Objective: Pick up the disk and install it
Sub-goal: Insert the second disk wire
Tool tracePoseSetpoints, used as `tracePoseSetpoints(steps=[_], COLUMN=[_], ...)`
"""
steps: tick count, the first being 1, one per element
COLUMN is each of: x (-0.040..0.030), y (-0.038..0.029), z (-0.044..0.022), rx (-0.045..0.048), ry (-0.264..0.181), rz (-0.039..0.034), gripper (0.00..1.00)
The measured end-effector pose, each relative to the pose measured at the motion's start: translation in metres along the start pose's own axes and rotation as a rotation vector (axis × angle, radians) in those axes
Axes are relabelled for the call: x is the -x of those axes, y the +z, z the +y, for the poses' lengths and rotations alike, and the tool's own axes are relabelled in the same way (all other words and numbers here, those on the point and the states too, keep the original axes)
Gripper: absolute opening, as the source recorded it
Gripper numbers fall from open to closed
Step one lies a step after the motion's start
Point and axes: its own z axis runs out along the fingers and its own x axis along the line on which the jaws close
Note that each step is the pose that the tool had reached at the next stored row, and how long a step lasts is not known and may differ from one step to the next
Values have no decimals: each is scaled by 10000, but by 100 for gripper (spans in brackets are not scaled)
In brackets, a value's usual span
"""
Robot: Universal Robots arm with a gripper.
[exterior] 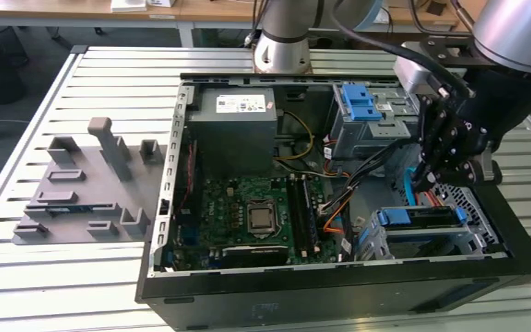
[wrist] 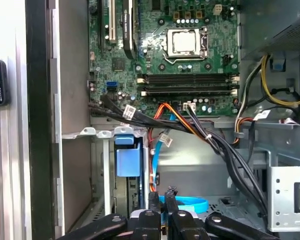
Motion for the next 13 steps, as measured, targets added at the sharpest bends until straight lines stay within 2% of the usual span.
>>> tracePoseSetpoints(steps=[3,5,6,7,9,10,13], x=[-22,-22,-22,-23,-22,-23,-72], y=[14,13,17,19,23,28,72], z=[5,5,6,6,7,7,5], rx=[-113,-113,-112,-108,-95,-90,-87], ry=[-13,-14,-13,-10,-3,0,0], rz=[-11,-18,-49,-147,-493,-614,-694], gripper=[16,16,16,16,16,16,16])
